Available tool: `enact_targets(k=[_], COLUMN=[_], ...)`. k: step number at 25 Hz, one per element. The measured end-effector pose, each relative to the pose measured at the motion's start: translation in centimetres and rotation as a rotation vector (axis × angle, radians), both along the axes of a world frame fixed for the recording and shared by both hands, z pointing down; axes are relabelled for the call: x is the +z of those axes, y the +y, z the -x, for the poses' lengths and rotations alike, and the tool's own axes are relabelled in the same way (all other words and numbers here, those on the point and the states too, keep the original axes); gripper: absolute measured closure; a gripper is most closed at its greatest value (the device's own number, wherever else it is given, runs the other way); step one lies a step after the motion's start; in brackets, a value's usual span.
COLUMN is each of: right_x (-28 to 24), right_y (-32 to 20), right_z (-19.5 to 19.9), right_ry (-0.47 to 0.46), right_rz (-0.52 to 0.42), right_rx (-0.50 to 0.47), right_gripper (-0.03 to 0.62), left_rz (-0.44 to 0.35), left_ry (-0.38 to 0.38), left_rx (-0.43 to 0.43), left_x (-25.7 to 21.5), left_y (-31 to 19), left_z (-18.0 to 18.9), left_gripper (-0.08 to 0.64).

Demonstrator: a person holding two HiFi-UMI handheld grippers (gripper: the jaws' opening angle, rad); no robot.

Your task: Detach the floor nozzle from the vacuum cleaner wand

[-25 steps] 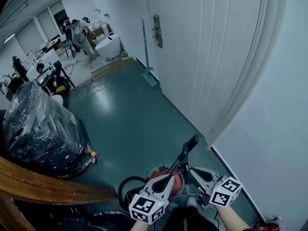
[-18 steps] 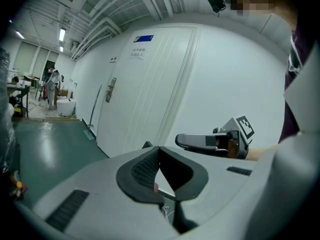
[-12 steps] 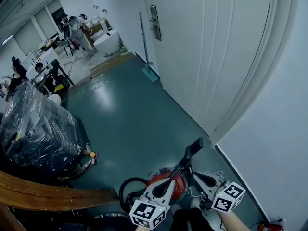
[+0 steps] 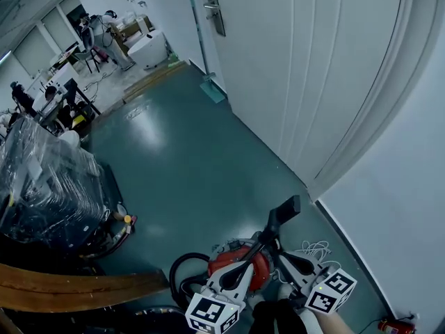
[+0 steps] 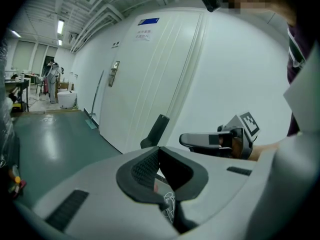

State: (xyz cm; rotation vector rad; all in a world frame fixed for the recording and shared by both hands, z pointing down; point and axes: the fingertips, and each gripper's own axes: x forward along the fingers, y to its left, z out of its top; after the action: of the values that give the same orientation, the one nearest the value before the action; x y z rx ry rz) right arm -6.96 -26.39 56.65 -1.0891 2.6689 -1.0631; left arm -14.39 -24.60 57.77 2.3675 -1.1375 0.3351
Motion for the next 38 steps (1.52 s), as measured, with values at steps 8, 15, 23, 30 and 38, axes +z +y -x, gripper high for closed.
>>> enact_targets(k=[8,15,23,30,38], right_x=[4.9,6.9,8.5,9.5,11.2], right_y=[-0.6,-1.1,-1.6,-2.0,-1.9], right_z=[-0.3,-0.4,-0.7,-0.8,-0.3], right_ry=[-0.009,-0.015,-0.017,-0.023,-0.039], right_rz=[0.024,0.03,0.041,0.051,0.099], right_rx=[0.013,0.028,0.032,0.037,0.032], right_gripper=[0.574,0.574,0.574,0.574,0.574], left_rz=[0.019,-0.005,-0.021,0.026,0.031], left_ry=[-0.022,-0.135,-0.258,-0.326,-0.352], left_rx=[0.031,0.061,0.148,0.252,0.285], left_x=[5.1,9.1,14.0,17.7,19.1], left_y=[-0.8,-1.7,-3.1,-3.2,-3.3], left_z=[-0.9,-0.5,-1.2,-2.2,-2.3], left_gripper=[0.554,0.551,0.444,0.384,0.406])
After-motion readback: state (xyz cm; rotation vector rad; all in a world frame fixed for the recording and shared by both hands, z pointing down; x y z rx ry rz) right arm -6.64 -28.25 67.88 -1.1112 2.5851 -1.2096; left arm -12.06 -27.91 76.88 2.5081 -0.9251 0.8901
